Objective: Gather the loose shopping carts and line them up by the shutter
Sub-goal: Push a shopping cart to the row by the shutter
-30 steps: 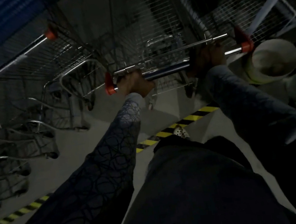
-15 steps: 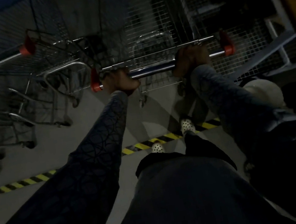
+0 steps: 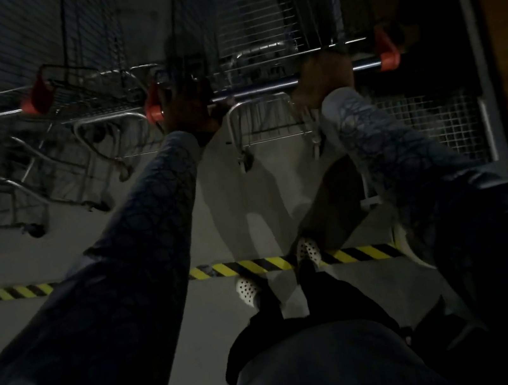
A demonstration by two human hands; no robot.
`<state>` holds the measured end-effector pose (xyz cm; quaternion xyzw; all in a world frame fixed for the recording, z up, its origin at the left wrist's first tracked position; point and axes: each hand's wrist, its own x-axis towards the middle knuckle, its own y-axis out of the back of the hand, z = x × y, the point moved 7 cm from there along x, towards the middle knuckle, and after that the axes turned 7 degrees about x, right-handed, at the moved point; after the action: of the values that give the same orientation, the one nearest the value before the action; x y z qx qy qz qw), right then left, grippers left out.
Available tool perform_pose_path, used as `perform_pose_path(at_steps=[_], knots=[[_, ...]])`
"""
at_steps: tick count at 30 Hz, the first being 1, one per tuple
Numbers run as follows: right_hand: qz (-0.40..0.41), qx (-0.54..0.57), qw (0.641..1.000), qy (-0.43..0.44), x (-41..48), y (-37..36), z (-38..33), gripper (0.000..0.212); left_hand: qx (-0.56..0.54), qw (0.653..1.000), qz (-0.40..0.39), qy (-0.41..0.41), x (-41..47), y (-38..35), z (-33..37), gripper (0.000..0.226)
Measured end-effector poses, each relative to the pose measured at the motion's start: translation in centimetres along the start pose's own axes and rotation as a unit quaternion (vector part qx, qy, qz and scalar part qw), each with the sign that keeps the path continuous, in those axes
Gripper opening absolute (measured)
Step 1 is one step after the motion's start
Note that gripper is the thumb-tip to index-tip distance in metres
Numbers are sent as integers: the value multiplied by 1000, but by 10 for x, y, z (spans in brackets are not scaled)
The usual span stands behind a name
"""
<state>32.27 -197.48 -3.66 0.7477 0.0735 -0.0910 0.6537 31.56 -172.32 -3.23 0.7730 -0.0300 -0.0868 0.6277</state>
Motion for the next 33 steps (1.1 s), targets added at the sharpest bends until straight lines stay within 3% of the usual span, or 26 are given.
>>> perform_pose_path(at_steps=[2,6,13,17,21,28,30,33], knots=[[31,-16,999,28,9,1,-3,63,-3,999,-15,32,13,-4,-1,76],[73,76,992,63,22,-3,-3,83,-31,998,6,59,29,-9,-6,70],[139,75,980,120,41,6,20,56,-46,997,-11,66,61,-9,-8,73],[154,62,983,76,72,9,58,55,-36,998,-7,57,99,-9,-8,90],[154,78,982,75,118,22,79,63,-37,997,11,66,139,-3,-7,92],[203,67,975,58,223,37,82,60,-19,993,82,88,244,1,-14,83],[195,69,977,53,247,44,80,60,-7,995,50,90,269,3,-17,89],[166,84,982,43,271,50,81,54,-11,993,62,99,297,7,-18,95]])
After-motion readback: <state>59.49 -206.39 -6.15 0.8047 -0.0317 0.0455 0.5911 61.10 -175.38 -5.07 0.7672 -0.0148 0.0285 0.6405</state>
